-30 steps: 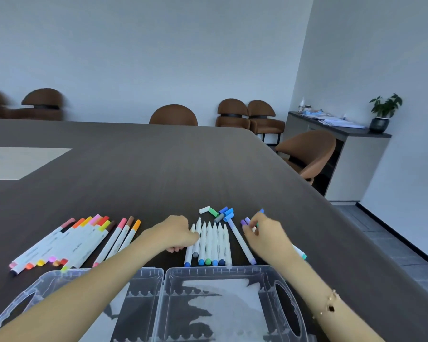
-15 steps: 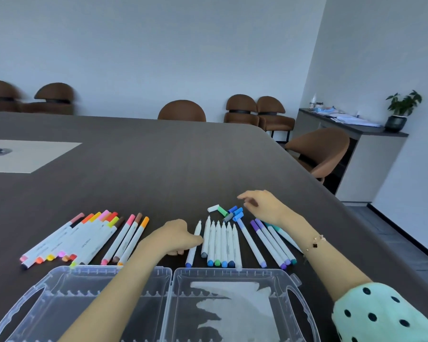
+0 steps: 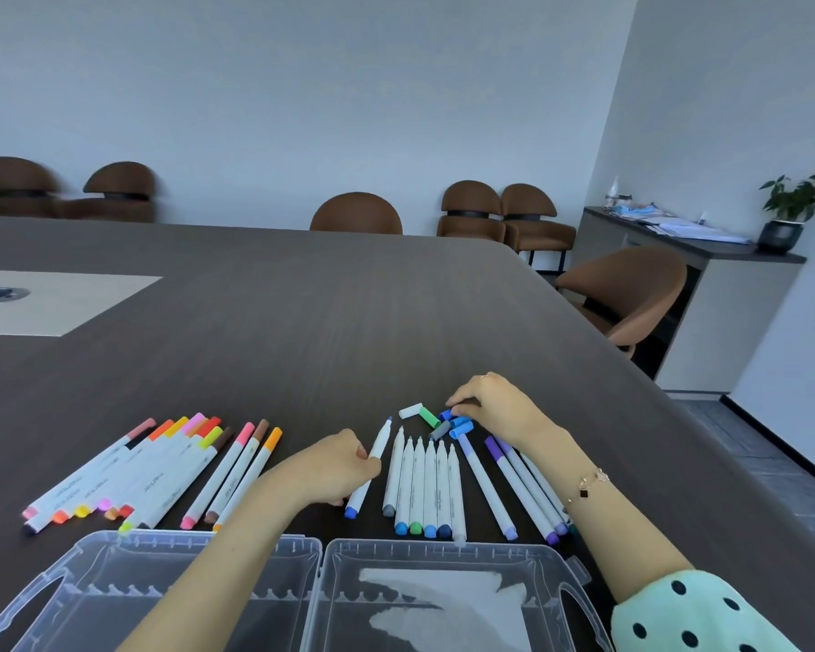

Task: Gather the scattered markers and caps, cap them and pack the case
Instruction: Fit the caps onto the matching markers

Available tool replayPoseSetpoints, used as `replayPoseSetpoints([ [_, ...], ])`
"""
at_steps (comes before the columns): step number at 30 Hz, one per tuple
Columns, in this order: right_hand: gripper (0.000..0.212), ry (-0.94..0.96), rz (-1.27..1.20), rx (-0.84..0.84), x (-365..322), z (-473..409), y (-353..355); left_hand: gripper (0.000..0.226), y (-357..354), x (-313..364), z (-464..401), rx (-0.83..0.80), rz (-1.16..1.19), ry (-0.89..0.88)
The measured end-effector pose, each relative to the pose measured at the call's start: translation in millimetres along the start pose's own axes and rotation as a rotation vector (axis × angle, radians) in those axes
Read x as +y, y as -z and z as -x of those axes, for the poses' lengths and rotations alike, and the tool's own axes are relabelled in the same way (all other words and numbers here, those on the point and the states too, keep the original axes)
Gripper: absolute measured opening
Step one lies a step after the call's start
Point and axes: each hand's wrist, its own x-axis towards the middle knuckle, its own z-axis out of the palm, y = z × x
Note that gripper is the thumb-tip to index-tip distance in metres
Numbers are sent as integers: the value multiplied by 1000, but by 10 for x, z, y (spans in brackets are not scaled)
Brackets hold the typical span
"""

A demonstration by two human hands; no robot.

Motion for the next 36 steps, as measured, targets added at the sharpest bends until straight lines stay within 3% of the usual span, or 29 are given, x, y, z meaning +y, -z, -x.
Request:
replayPoseSetpoints([
  [7,18,-37,-92,-14,14,-56,-17,19,10,11,-19,11,3,1],
  [11,22,-35,-136,-14,-6,-50,-19,33,24,1,-21,-7,43,5],
  [16,17,-58,-125,32,-3,-56,-82,29,32,-7,-17,-23,132,-16],
  [19,12,-47,-341,92,-14,-23,-27,28,61,-5,5,-26,198,-43],
  [26,19,32,-644,-72,-249,65,90,30,104,16,32,-64,255,-102],
  [36,23,-13,-697,-110,-373,103,96,27,103,32,52,-66,266,-99],
])
